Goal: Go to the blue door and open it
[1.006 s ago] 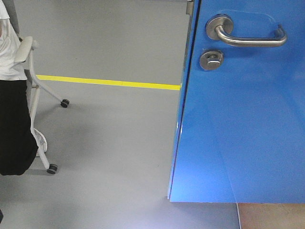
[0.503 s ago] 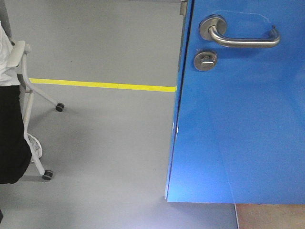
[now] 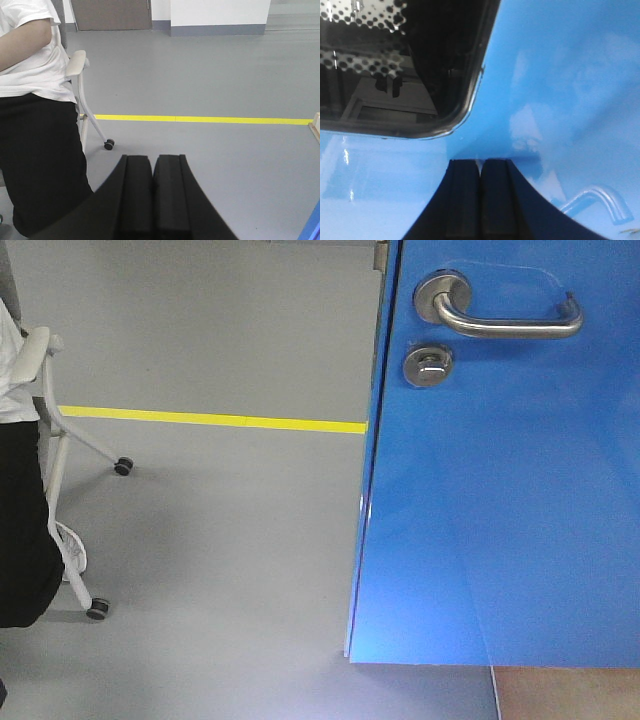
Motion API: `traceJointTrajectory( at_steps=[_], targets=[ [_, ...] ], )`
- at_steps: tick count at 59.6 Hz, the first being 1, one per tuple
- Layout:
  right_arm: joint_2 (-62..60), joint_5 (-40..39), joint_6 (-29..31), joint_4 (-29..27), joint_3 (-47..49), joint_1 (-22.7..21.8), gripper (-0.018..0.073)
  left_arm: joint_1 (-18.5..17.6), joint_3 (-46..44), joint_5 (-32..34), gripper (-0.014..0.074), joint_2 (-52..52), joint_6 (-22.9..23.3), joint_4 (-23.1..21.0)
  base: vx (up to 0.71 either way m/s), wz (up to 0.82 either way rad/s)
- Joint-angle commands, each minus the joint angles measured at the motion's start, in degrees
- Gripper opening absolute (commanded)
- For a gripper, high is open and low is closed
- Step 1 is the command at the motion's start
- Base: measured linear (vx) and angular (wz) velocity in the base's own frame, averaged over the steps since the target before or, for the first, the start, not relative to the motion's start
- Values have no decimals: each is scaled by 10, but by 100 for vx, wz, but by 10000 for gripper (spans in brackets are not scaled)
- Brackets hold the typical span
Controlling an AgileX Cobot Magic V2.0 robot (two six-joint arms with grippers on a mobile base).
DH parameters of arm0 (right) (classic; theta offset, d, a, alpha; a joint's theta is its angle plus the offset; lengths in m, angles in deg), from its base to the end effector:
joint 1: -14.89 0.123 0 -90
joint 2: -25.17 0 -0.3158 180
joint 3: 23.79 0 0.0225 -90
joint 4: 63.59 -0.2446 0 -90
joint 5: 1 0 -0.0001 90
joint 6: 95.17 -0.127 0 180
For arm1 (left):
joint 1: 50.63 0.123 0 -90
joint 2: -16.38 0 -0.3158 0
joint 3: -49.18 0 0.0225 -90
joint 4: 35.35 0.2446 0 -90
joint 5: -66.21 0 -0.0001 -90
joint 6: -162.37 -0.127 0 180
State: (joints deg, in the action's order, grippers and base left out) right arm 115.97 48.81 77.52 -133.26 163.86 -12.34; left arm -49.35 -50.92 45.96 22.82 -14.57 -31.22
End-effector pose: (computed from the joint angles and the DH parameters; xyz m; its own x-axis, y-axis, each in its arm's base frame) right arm 0.3350 -0.0700 0.4666 -0.3631 0.9116 -0.1927 0.1066 0.2461 0.9634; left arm 0.0505 0.0043 0.1602 -0.2853 0.0079 -0.9584 -0.0422 0.9989 0.0207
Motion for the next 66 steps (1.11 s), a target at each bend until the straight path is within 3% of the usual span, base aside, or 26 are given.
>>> traceJointTrajectory(
  at_steps=[1,15,20,33,42,54,66],
  targets=[
    [-17,-24,6,-33,16,0,-4,-3,-20,43,71,-9,2,-3,0,0],
    [-17,-27,6,-32,16,0,-4,-3,-20,43,71,-9,2,-3,0,0],
    [-18,-34,8,-1,16,0,-4,-3,-20,43,71,-9,2,-3,0,0],
    [-72,-30,68,262,-6,63,-4,-3,-20,43,71,-9,2,-3,0,0],
    [-142,-73,73,392,-79,133,-4,-3,-20,43,71,-9,2,-3,0,0],
    [-297,-259,73,539,-283,220,-4,-3,-20,43,71,-9,2,-3,0,0],
    [-482,-423,73,670,-506,220,-4,-3,-20,43,71,-9,2,-3,0,0]
  ],
)
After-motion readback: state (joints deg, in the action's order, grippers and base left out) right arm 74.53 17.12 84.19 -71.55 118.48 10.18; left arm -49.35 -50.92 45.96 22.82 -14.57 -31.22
